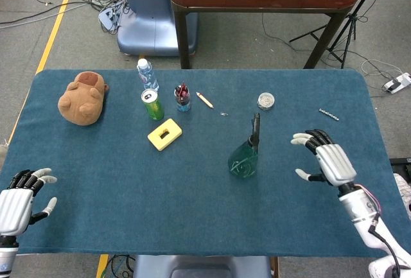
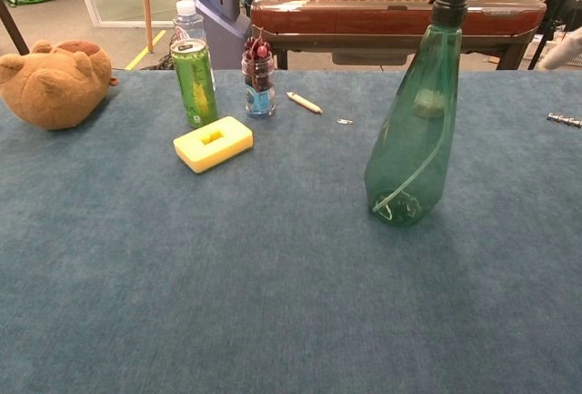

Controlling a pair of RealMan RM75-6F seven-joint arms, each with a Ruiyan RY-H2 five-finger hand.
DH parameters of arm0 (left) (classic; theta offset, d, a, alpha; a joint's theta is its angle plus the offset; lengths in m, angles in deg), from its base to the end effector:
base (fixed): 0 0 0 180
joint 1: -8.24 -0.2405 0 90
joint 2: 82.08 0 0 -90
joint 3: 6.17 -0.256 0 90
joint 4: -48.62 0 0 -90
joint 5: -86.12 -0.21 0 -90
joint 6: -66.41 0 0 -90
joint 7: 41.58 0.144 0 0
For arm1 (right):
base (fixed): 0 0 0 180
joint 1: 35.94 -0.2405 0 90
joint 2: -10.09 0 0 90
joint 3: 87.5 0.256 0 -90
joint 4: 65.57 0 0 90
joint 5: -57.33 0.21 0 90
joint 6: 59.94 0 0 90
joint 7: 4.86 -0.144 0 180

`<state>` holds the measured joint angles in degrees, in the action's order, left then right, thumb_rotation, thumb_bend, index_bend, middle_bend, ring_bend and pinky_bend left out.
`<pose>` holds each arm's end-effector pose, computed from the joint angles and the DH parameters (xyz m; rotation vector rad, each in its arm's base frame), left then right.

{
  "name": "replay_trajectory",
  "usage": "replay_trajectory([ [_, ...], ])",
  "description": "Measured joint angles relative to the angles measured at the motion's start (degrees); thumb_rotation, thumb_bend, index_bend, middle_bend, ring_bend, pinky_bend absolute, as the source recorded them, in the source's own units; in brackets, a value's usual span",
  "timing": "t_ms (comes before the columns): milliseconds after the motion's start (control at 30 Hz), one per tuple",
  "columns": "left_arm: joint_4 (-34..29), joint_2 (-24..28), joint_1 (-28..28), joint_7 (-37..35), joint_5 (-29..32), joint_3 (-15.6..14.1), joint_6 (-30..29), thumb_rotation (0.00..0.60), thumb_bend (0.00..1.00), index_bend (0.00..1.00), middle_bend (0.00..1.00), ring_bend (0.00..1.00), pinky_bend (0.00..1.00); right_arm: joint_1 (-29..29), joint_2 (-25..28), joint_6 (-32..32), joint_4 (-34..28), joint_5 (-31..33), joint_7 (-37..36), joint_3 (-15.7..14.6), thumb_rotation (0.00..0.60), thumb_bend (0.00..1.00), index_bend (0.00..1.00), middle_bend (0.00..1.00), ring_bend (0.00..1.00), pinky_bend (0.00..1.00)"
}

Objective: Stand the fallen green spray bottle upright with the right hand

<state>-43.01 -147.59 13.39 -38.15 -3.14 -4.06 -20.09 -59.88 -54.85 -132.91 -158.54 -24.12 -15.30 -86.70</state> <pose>-0.3025 0.1796 0.1507 -1.4447 -0.8299 -0.9119 -0.2585 -0.2676 0.1247 1.5875 -1.0759 1.0829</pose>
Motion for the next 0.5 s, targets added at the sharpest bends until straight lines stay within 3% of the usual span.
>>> replay_trajectory([
  [200, -0.85, -0.13, 0.54, 0.64, -0.50, 0.07, 0.14, 0.600, 0.33, 0.37, 0.25, 0.21, 0.14, 9.02, 1.71, -10.59, -4.66, -1.59, 6.63, -2.61, 0.600, 0.19, 0.28, 0.25, 0.12, 0.10],
  [500, -1.79, -0.35, 0.93, 1.10, -0.54, 0.35, -0.05, 0.600, 0.33, 0.37, 0.25, 0.21, 0.14, 14.74, 3.31, -14.78, -8.90, -6.63, 9.80, -5.60, 0.600, 0.19, 0.28, 0.25, 0.12, 0.10],
])
